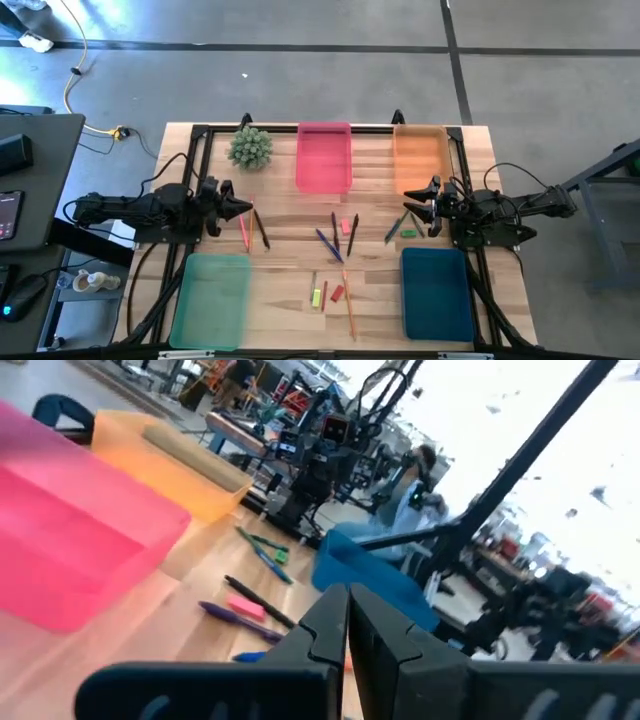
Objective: Sort crayons/erasers/pens/pencils in bins
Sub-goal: Put the top orange pencil into the green bin
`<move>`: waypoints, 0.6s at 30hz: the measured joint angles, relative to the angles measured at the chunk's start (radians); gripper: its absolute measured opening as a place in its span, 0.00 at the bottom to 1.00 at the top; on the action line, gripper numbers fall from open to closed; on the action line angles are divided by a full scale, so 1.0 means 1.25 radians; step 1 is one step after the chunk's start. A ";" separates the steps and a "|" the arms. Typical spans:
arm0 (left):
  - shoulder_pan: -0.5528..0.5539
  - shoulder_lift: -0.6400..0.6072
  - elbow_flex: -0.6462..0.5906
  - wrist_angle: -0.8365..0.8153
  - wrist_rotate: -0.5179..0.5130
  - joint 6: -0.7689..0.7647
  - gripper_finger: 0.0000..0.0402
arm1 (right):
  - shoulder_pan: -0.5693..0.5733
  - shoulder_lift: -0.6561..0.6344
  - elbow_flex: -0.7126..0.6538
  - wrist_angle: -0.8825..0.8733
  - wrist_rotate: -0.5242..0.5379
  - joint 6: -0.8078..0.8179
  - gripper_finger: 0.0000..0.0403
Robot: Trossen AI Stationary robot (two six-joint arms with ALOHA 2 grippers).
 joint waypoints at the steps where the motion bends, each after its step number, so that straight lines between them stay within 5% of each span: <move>1: 0.000 0.000 0.000 0.005 0.000 -0.020 0.01 | 0.000 0.000 0.000 0.000 0.000 0.000 0.42; 18: 0.000 0.000 0.000 0.008 0.002 -0.118 0.05 | 0.000 0.000 0.000 0.000 0.000 0.000 0.42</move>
